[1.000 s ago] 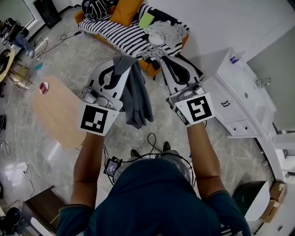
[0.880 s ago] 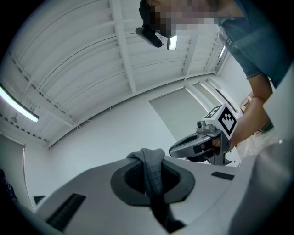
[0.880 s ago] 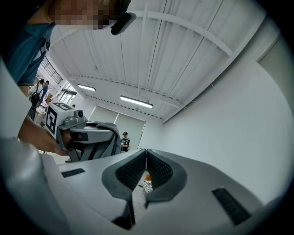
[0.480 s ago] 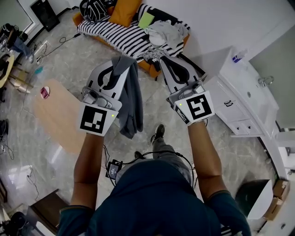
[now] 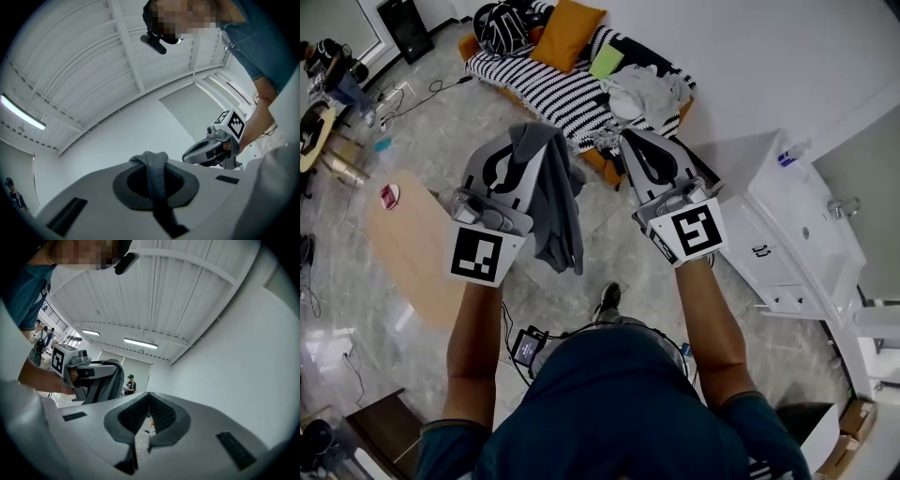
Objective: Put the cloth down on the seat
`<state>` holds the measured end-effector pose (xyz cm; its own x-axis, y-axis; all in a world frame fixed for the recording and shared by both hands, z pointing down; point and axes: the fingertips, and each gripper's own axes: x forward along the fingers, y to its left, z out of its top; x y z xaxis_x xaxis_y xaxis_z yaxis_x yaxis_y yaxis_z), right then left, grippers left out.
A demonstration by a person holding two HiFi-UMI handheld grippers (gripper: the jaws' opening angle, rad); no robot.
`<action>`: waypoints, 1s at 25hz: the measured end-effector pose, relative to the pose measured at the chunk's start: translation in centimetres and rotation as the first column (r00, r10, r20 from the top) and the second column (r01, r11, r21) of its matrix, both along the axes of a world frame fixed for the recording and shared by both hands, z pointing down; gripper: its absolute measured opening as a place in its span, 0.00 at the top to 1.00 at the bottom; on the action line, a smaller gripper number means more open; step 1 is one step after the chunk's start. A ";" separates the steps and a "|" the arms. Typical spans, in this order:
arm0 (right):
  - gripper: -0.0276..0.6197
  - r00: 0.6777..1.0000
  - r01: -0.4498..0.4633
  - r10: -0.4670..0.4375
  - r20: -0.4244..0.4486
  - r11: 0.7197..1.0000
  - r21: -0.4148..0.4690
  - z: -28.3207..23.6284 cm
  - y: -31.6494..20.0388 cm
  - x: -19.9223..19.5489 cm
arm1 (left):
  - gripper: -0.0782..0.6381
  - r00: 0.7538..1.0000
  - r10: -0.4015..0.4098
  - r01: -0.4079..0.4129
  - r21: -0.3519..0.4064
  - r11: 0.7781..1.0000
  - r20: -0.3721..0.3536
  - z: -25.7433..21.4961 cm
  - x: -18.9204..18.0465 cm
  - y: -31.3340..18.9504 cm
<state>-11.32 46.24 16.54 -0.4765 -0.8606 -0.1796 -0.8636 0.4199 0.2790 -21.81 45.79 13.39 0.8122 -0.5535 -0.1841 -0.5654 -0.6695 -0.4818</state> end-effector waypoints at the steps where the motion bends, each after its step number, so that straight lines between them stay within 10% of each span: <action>1: 0.94 1.000 0.008 -0.008 -0.002 1.000 -0.004 0.2 -0.7 0.5 | 0.89 1.000 -0.008 0.008 -0.003 1.000 -0.007 0.0 0.5 -0.8; 25: 0.94 0.998 0.017 -0.016 0.063 1.000 -0.012 0.6 -15.3 7.2 | 0.89 0.999 -0.011 0.012 -0.025 1.000 0.032 1.1 8.1 -15.2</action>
